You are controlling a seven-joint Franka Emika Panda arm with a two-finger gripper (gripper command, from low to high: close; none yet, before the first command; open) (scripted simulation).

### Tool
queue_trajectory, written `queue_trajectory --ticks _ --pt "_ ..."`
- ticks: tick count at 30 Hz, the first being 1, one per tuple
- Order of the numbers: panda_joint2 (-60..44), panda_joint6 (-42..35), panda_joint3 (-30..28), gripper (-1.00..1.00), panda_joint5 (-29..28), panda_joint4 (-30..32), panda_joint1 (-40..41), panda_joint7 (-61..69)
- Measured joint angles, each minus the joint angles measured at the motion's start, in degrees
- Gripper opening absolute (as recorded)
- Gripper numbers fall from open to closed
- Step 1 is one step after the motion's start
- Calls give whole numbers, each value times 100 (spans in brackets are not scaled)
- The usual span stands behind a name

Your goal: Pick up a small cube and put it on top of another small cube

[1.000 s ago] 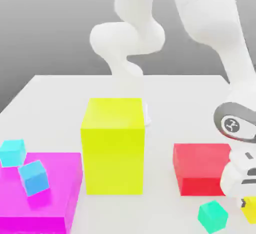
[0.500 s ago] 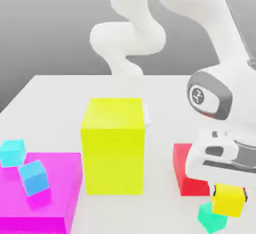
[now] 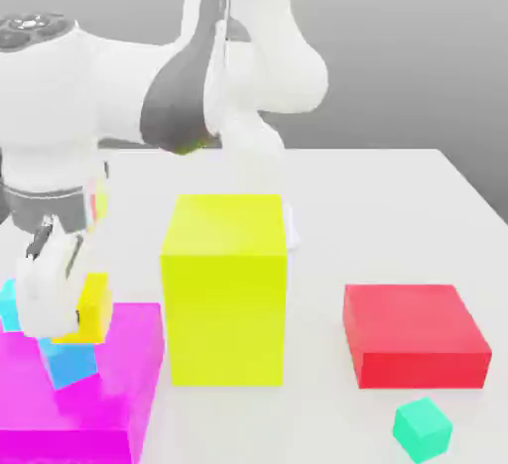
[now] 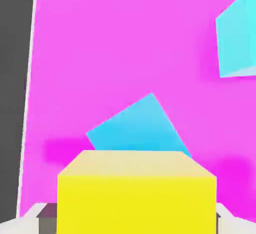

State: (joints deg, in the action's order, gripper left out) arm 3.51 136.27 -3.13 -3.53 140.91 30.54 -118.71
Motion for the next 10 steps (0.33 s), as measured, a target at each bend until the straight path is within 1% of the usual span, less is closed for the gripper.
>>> queue_trajectory --ticks 3,7,8,10 --pt "352 -67 -278 -100 177 185 402 -432" --pt "-166 721 -363 -100 313 431 486 -472" --pt "-258 846 -367 100 335 464 477 -461" --pt "-258 846 -367 100 335 464 468 -461"
